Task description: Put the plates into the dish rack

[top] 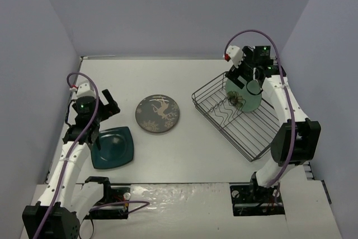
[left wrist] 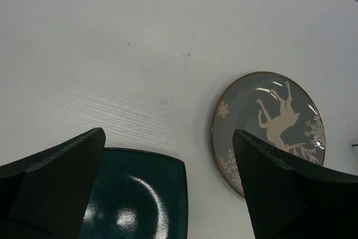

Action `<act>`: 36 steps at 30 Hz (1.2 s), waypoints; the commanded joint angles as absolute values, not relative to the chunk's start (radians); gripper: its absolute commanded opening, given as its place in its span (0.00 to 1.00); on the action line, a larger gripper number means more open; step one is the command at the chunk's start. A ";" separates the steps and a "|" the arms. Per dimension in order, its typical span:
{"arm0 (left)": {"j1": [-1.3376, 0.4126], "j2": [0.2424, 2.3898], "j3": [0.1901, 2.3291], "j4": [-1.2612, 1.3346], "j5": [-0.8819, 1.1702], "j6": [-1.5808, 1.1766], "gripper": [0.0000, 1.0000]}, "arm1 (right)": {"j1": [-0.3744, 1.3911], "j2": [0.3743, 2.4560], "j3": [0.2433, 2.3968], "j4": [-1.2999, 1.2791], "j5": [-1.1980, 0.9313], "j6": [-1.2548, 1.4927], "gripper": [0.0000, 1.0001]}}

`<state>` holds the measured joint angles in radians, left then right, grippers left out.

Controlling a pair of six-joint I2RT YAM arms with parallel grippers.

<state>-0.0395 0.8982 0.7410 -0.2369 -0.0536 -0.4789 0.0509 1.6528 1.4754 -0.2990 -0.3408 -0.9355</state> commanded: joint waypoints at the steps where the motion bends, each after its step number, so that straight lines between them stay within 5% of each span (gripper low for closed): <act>1: -0.046 0.916 0.790 -0.188 -0.062 -0.484 0.97 | 0.046 1.552 1.542 -0.242 -0.353 -0.866 1.00; 10: -0.046 0.919 0.862 -0.291 -0.077 -0.492 0.97 | 0.090 1.465 1.604 -0.149 -0.332 -0.617 1.00; 18: -0.045 0.879 0.863 -0.310 -0.065 -0.528 0.97 | 0.376 1.488 1.652 -0.031 -0.123 -0.065 1.00; 22: -0.044 0.872 0.848 -0.318 -0.037 -0.526 0.97 | 0.493 1.436 1.462 0.179 -0.112 0.193 1.00; 25: -0.044 0.874 0.837 -0.319 0.010 -0.532 0.97 | 0.668 1.389 1.279 0.304 0.098 0.323 1.00; 36: -0.043 0.811 0.780 -0.290 0.097 -0.592 0.97 | 0.857 1.461 0.732 0.742 0.251 0.831 1.00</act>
<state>-0.0395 0.8585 0.8043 -0.3507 0.0565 -0.5509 0.8251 1.4236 0.7969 0.4472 0.1483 0.5849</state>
